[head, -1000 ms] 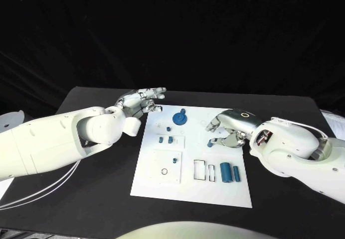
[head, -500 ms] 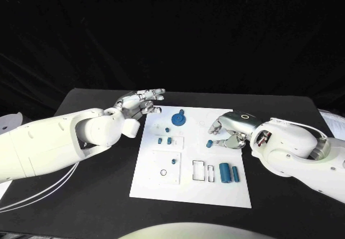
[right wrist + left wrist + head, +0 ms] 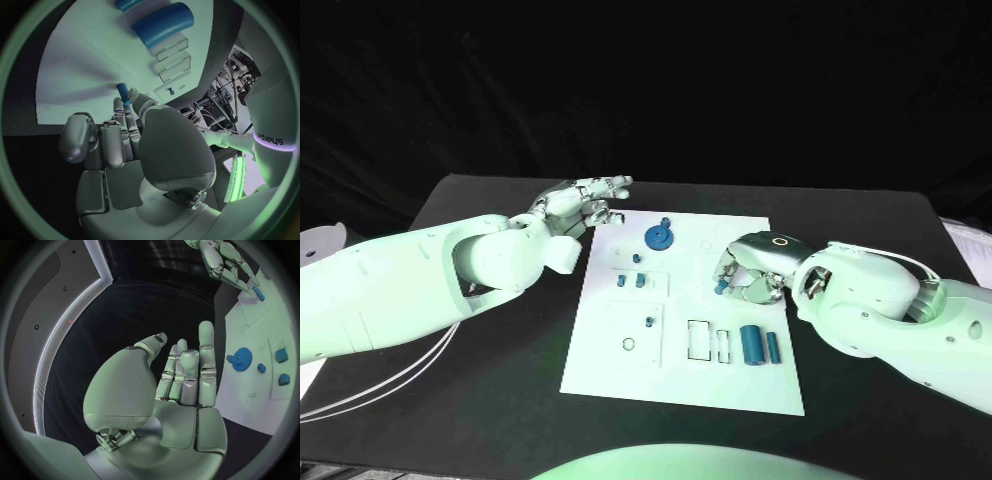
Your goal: Assemble the parts on the task board
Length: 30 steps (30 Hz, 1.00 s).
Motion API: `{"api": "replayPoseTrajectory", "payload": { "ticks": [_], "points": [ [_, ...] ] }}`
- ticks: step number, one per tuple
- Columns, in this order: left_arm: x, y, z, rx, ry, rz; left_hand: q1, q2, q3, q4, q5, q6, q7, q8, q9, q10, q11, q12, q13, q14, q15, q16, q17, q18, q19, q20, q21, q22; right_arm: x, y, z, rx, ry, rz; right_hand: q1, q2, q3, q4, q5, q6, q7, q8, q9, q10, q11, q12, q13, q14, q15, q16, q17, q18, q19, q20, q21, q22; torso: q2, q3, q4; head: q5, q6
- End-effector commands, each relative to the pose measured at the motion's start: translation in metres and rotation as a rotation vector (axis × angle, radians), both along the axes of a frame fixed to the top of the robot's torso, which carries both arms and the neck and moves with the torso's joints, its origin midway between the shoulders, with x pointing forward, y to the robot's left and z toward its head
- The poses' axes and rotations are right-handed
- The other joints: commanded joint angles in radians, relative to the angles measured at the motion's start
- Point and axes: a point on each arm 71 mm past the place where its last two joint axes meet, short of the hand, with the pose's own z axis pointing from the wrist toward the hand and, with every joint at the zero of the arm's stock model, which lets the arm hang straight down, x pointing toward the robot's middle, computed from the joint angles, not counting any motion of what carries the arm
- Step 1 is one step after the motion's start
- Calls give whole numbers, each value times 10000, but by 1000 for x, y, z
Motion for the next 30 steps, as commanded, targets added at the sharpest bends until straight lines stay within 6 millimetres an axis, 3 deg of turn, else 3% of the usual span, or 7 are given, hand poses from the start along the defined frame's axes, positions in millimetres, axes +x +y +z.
{"api": "replayPoseTrajectory", "payload": {
  "ticks": [1, 13, 20, 30],
  "points": [
    [0, -2, 1, -92, -106, -180, -12, 77, -61, -20, 33, -48, 11, -51, -9, -7, 78, -53, -10, -33, 31, -26, -10, 170, 74, 19, -35, -9, 0, 1, -3, -225, 107, 197, 85, 85, 105, 5, 37, 125, -4, 48, 21, 129, -27, 30, 2, 477, -87, -29, -11, 57, -9, -85, -26, 5, -6, -4, 6, -4, -12],
    [0, -2, 1, -101, -94, -212, -12, 77, -61, -20, 33, -48, 11, -51, -9, -7, 78, -53, -10, -33, 31, -26, -10, 170, 74, 19, -35, -9, 3, 5, -6, -99, -180, 120, 202, 419, 526, 3, -82, 542, -56, 107, 108, 616, -123, -51, 11, 490, -178, 28, 41, 44, 34, -181, 5, 54, -5, -1, 2, -3, -31],
    [-1, -3, 1, -117, -69, -281, -3, 108, -102, -20, 35, -68, 14, -40, -5, 39, 74, -19, -34, 69, 32, 107, 160, 176, 98, 26, -48, -36, 6, 7, -7, -168, -301, 45, 199, 376, 533, -12, -88, 543, -48, 96, 110, 621, -121, -76, 7, 491, -180, 34, 47, 41, 40, -187, 13, 66, -9, -11, 4, -9, -20],
    [-1, -2, 1, -116, -84, -258, -4, 107, -106, -20, 35, -70, 14, -40, -5, 39, 75, -18, -36, 23, 32, 52, 63, 176, 99, 27, -49, -38, 3, 9, -5, 23, -442, 127, 264, 348, 645, -97, -74, 663, -54, 113, 146, 746, -143, -127, 11, 492, -199, 49, 58, 37, 53, -207, 22, 81, -11, 1, -7, -6, -4]
  ]
}}
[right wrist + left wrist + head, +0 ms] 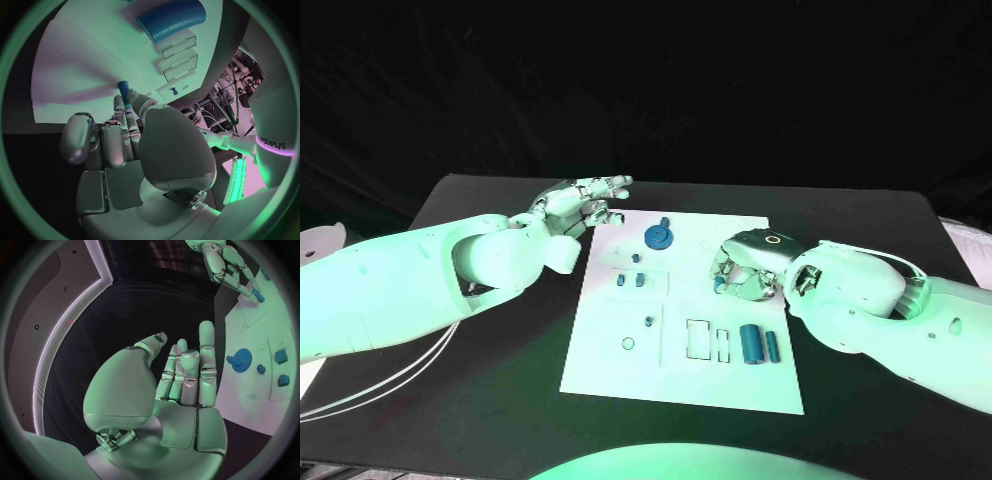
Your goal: Assemble the parts on the task board
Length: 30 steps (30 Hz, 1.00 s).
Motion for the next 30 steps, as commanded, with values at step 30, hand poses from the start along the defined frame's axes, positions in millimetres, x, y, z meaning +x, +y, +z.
{"api": "replayPoseTrajectory", "payload": {
  "ticks": [30],
  "points": [
    [0, -1, 1, -91, -95, -161, -9, 110, -80, 26, 35, -80, 16, -38, -4, -6, 41, -19, -24, -41, -2, -61, -57, 177, 61, -7, -58, -22, -49, 56, 42, 2376, -172, 1807, 88, 47, 136, -50, -2, 136, 9, 41, 62, 153, -6, -103, 11, 541, -101, 114, 104, 22, 18, -80, 81, 103, 7, 0, 10, 196, 127]
  ]
}}
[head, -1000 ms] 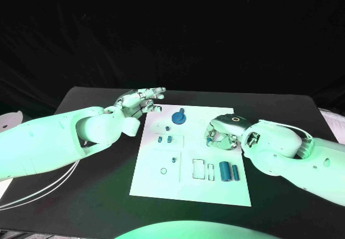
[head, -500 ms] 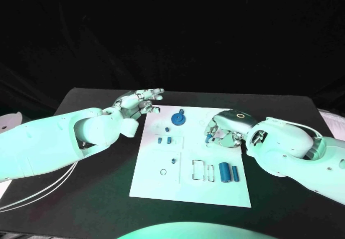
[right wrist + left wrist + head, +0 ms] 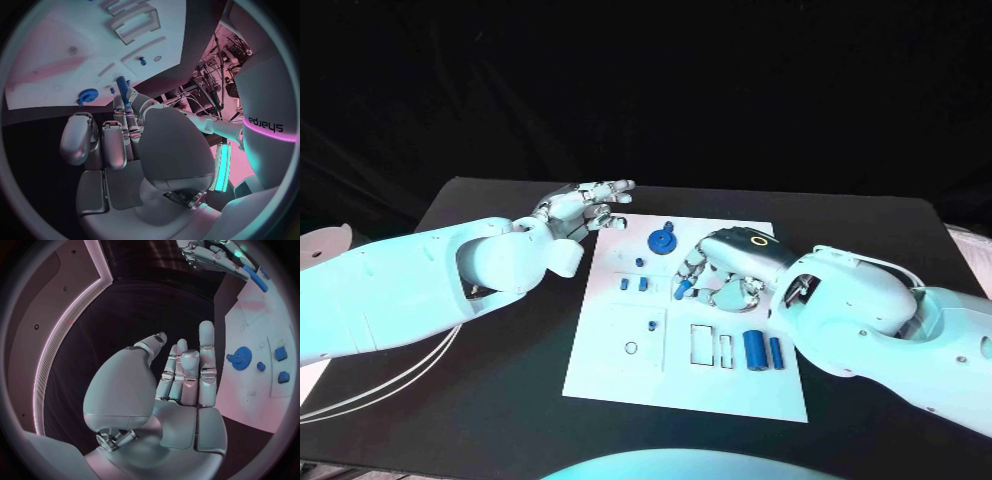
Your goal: Assemble the parts on the task board
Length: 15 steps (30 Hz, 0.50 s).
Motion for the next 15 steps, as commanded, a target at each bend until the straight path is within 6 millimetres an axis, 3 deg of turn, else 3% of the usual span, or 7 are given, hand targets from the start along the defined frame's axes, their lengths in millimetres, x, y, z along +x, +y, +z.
{"api": "replayPoseTrajectory", "payload": {
  "ticks": [1, 9, 15],
  "points": [
    [0, -3, 1, -117, -101, -202, -9, 110, -49, -6, 35, -80, 16, -38, -4, -5, 42, -19, -8, -40, -2, -61, -9, 178, 61, -7, -59, -8, -10, 14, -2, 371, 57, 583, 60, 24, 70, -16, 28, 81, -9, 32, 23, 86, -8, -51, 5, 508, -71, 35, 7, 22, 19, -82, 41, 10, 3, 3, 4, 84, -21],
    [-1, -4, 1, -131, -101, -234, -9, 110, -49, -6, 35, -80, 16, -38, -4, -5, 42, -19, -8, -40, -2, -61, -9, 178, 61, -7, -59, -8, -24, 40, -27, 415, 406, 1325, 71, 25, 89, -34, 34, 81, 7, 24, 25, 88, -1, -71, 3, 507, -71, 31, -4, 28, 11, -86, 23, -19, 8, -16, -2, 194, -146],
    [-1, -5, 1, -136, -98, -246, -9, 110, -49, -6, 35, -80, 16, -38, -4, -5, 42, -19, -8, -40, -2, -61, -9, 178, 61, -7, -59, -8, -26, 49, -42, 367, 560, 1505, 70, 18, 93, -41, 35, 78, 16, 18, 26, 86, 5, -82, 1, 506, -69, 28, -10, 27, 12, -87, 26, -16, 13, 4, -8, 228, -193]
  ]
}}
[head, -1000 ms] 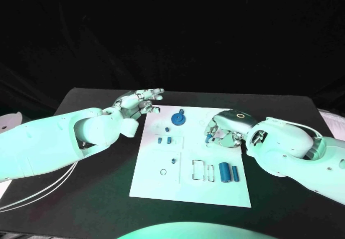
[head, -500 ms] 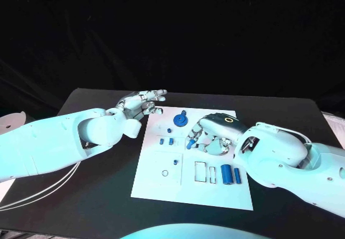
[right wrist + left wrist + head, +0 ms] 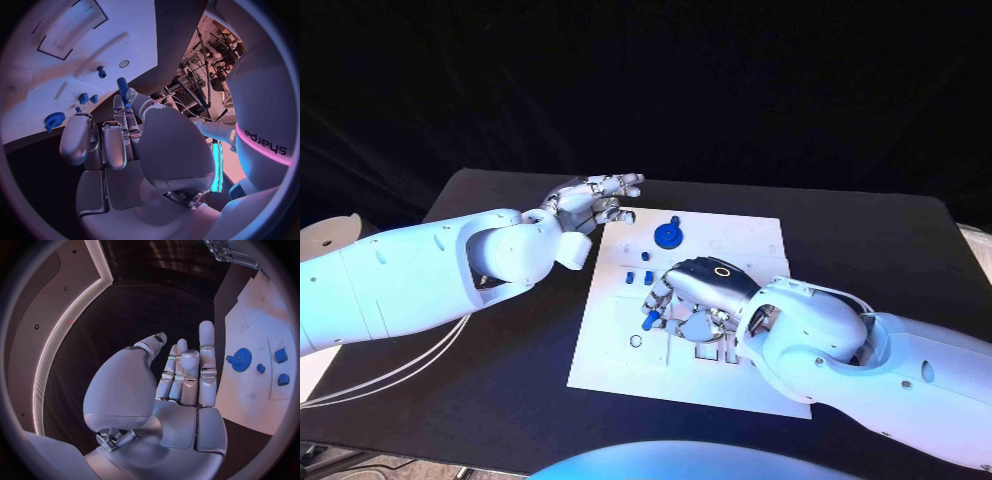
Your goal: Assemble the parts on the task board
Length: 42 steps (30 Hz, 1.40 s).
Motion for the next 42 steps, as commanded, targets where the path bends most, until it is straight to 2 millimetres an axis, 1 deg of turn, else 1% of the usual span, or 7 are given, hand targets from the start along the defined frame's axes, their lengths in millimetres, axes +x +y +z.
{"api": "replayPoseTrajectory", "payload": {
  "ticks": [1, 5, 8, 16, 34, 39, 42],
  "points": [
    [-1, -3, 1, -121, -95, -215, -9, 110, -50, -6, 35, -80, 16, -38, -4, -5, 43, -19, -10, -40, -2, -61, -10, 178, 61, -7, -59, -9, -1, 5, -6, -29, -254, 360, 71, 21, 54, -24, 36, 99, 2, 38, 7, 86, 3, -45, 6, 506, -69, 28, -9, 27, 12, -88, 26, -6, 6, 8, 11, -1, -26],
    [-1, -4, 1, -136, -93, -253, -9, 110, -50, -6, 35, -80, 16, -38, -4, -5, 43, -19, -10, -40, -2, -61, -10, 178, 61, -7, -59, -9, -1, 9, -15, -71, -146, 397, 74, 25, 61, -28, 39, 99, 7, 35, 8, 86, 6, -52, 5, 508, -68, 32, -3, 27, 12, -88, 25, -8, 1, 5, 7, 29, -23],
    [-1, -4, 1, -140, -92, -265, -9, 110, -50, -6, 35, -80, 16, -38, -4, -5, 43, -19, -10, -40, -2, -61, -10, 178, 61, -7, -59, -9, -1, 12, -20, -106, -64, 426, 74, 25, 61, -28, 39, 99, 7, 35, 8, 86, 6, -52, 5, 508, -68, 32, -3, 27, 12, -88, 25, -8, 7, 16, 20, 69, -54],
    [-1, -4, 1, -144, -95, -274, -9, 110, -50, -6, 35, -80, 16, -38, -4, -5, 43, -19, -10, -40, -2, -61, -10, 178, 61, -7, -59, -9, -3, 17, -30, -210, 184, 513, 75, 28, 67, -31, 40, 99, 12, 33, 8, 87, 9, -58, 5, 507, -66, 29, -9, 30, 8, -89, 15, -23, 2, 11, -1, 117, -94],
    [-1, -5, 1, -149, -94, -288, -9, 110, -50, -6, 35, -80, 16, -38, -4, -5, 43, -19, -10, -40, -2, -61, -10, 178, 61, -7, -59, -9, 1, 18, -43, -909, 429, 390, 68, 29, 76, -41, 42, 94, 29, 21, 10, 85, 21, -79, 3, 500, -60, 9, -43, 36, -4, -89, -5, -55, -5, 5, 7, 115, -109],
    [-1, -5, 1, -147, -93, -287, -9, 110, -50, -6, 35, -80, 16, -38, -4, -5, 43, -19, -10, -40, -2, -61, -10, 178, 61, -7, -59, -9, -1, 21, -44, -1102, 360, 413, -62, -68, 38, -33, 40, 11, 73, -64, -1, 27, 68, -184, -5, 489, -20, -4, -70, 36, -23, -64, -31, -87, -3, 6, 0, 118, -104],
    [-1, -5, 1, -149, -93, -292, -9, 110, -50, -6, 35, -80, 16, -38, -4, -5, 43, -19, -10, -40, -2, -61, -10, 178, 61, -7, -59, -9, -1, 23, -45, -1154, 356, 420, -314, -260, -75, 62, 67, -287, 174, -217, -70, -260, 172, -296, -28, 469, 74, -45, -139, 41, -58, -2, -81, -155, -4, 5, 3, 112, -101]
  ]
}}
